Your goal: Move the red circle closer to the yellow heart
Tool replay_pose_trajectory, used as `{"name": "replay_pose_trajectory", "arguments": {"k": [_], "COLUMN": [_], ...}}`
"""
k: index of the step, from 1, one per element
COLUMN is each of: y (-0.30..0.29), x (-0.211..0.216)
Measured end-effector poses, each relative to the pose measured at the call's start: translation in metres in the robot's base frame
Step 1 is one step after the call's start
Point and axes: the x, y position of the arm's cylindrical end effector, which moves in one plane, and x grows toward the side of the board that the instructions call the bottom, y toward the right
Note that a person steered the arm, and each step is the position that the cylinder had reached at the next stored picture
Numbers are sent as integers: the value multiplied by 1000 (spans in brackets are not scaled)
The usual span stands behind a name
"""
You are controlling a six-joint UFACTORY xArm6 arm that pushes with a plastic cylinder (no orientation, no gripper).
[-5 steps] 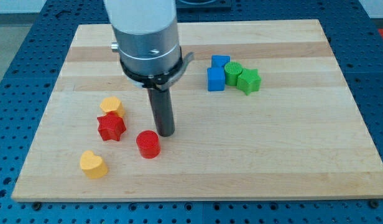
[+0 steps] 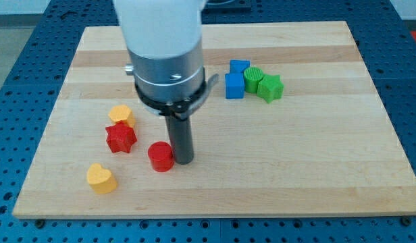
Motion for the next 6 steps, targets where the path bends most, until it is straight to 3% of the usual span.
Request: {"name": "replay_pose_trajectory", "arguments": {"k": [6], "y": [-50], "x": [0]}}
